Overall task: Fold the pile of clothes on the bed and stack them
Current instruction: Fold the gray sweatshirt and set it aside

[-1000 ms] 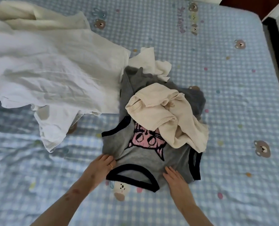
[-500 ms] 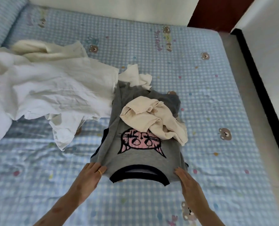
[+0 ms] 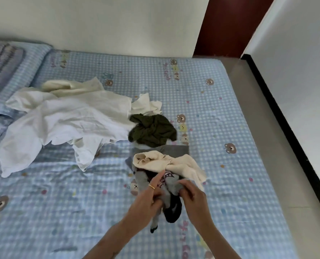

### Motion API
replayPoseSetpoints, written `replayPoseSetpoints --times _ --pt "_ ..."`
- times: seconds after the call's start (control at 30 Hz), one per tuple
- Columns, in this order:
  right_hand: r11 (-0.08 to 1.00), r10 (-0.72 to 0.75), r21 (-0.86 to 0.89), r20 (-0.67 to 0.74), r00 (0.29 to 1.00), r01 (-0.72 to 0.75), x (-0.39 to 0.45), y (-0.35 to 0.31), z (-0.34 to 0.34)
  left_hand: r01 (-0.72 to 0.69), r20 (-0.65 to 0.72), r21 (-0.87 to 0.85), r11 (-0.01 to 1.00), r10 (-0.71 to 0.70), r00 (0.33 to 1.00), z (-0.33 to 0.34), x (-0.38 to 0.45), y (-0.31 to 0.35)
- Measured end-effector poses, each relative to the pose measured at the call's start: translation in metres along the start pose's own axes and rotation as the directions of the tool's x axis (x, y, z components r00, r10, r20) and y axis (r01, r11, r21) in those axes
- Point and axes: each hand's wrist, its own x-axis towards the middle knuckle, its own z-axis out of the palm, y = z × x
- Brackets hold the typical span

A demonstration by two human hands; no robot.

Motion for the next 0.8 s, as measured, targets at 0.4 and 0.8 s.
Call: replayPoseSetpoints --times 0.4,0.8 --pt "0.971 0.139 -0.199 0.026 0.990 -0.131 -0.068 -0.016 -0.010 0.257 -0.266 -0.425 0.868 -0.391 0.881 0.036 -0.007 0.025" --pt "1.000 -0.019 0.017 -0.231 0.973 0.024 -0.003 -0.055 -0.016 0.106 -0.254 -0.317 0.943 -0.192 0.948 -0.039 0.012 0.055"
